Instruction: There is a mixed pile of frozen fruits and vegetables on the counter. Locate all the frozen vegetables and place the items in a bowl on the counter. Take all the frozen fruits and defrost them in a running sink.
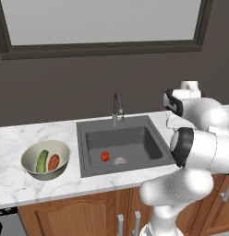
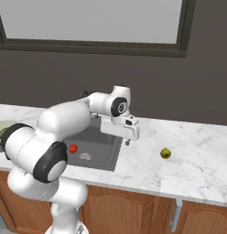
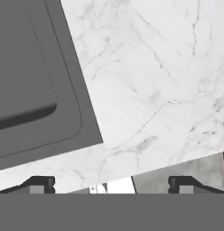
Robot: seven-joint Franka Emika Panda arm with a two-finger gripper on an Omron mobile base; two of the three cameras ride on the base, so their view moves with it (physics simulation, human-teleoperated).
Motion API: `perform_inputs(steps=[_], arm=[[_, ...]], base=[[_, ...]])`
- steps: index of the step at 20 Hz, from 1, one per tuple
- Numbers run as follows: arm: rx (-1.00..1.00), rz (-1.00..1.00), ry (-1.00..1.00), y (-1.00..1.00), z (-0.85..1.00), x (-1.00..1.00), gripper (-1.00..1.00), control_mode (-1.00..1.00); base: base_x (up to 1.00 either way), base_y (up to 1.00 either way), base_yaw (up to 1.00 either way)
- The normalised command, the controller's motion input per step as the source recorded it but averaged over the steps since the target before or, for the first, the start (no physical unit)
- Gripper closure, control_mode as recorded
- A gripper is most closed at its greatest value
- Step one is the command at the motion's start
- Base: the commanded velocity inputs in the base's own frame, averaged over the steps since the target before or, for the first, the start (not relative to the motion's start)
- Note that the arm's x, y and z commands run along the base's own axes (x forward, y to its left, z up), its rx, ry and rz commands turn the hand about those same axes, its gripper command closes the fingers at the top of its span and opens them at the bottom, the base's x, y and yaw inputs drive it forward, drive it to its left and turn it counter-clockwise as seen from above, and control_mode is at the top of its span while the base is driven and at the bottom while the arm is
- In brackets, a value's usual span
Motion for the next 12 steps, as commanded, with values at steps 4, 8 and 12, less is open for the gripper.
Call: perform_inputs(steps=[4,8,12], arm=[[0.04,0.01,0.00,-1.00,0.00,0.03,-1.00,-1.00],[0.00,0.01,0.00,-1.00,-0.01,0.11,-1.00,-1.00],[0.03,0.00,-0.04,-0.95,-0.06,0.22,-1.00,-1.00]], base=[[0.00,0.00,0.00],[0.00,0.00,0.00],[0.00,0.00,0.00]])
